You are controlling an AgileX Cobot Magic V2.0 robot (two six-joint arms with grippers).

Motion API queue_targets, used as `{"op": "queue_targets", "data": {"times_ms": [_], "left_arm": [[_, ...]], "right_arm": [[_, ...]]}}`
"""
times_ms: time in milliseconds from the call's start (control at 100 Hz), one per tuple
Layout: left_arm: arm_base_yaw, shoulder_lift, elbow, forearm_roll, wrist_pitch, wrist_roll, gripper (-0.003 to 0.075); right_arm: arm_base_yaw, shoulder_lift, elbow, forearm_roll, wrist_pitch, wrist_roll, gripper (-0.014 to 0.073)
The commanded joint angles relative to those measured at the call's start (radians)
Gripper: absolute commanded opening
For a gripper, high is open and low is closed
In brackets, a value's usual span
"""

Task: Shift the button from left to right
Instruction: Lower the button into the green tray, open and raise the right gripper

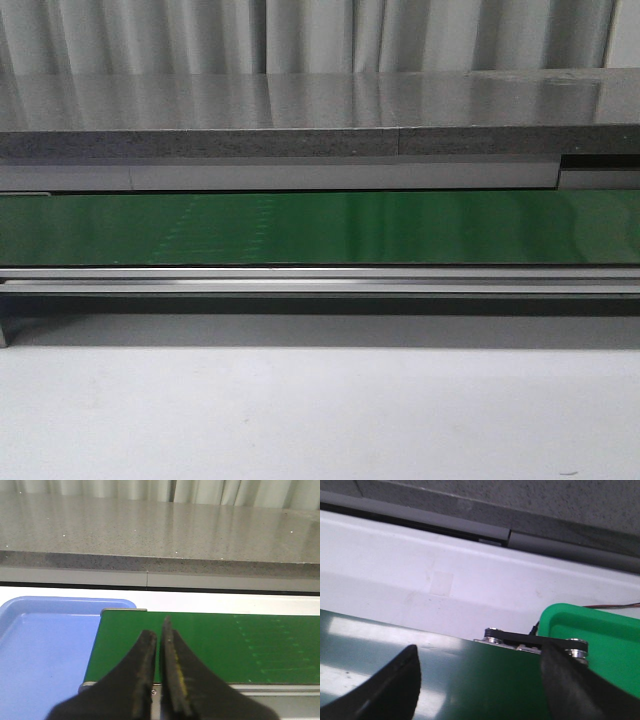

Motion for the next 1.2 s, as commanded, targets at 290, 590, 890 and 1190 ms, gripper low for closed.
{"op": "queue_targets", "data": {"times_ms": [290, 590, 890, 1190], "left_arm": [[-0.008, 0.004, -0.028, -0.007, -0.088, -0.006, 0.0005], [-0.008, 0.004, -0.028, -0.007, -0.088, -0.006, 0.0005], [-0.008, 0.004, -0.028, -0.007, -0.088, -0.006, 0.0005], [-0.008, 0.004, -0.028, -0.007, -0.088, -0.006, 0.0005]], "right_arm": [[0.185, -0.431, 0.434, 0.031, -0.384, -0.005, 0.0474], [0.202, -0.788, 0.648, 0.033, -0.41, -0.005, 0.0474], [0.201, -1.089, 0.746, 0.034, -0.29, -0.005, 0.047], [0.201, -1.156, 0.77, 0.034, -0.306, -0.005, 0.0221]]}}
